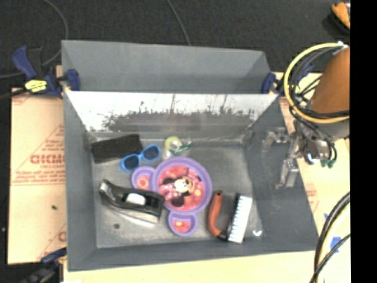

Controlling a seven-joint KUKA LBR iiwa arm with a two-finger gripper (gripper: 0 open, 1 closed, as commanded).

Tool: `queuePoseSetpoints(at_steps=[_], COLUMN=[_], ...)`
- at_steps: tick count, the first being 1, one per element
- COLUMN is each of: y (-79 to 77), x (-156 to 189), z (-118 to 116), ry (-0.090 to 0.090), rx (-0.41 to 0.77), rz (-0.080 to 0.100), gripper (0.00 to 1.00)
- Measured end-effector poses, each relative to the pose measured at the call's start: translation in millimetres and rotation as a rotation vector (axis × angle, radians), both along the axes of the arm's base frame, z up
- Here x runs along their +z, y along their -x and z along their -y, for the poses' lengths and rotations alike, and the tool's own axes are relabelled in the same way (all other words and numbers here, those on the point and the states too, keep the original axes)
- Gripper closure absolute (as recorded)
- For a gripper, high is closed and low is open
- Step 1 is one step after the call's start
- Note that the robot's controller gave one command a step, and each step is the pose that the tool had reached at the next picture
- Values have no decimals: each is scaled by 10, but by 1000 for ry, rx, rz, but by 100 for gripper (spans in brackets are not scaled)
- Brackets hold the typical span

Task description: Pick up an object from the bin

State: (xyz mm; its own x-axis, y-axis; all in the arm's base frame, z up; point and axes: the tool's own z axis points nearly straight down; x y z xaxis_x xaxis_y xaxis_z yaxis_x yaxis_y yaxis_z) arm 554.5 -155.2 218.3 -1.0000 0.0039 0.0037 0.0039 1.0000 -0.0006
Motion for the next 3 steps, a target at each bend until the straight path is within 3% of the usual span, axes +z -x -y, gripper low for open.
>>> queuePoseSetpoints(at_steps=[1, 2, 3], y=[-15, 254, 557], x=[49, -822, -653], z=[-10, -104, -125], ry=[1, 1, 3], rx=[5, 293, 442], rz=[8, 6, 9], gripper=[0, 0, 0])
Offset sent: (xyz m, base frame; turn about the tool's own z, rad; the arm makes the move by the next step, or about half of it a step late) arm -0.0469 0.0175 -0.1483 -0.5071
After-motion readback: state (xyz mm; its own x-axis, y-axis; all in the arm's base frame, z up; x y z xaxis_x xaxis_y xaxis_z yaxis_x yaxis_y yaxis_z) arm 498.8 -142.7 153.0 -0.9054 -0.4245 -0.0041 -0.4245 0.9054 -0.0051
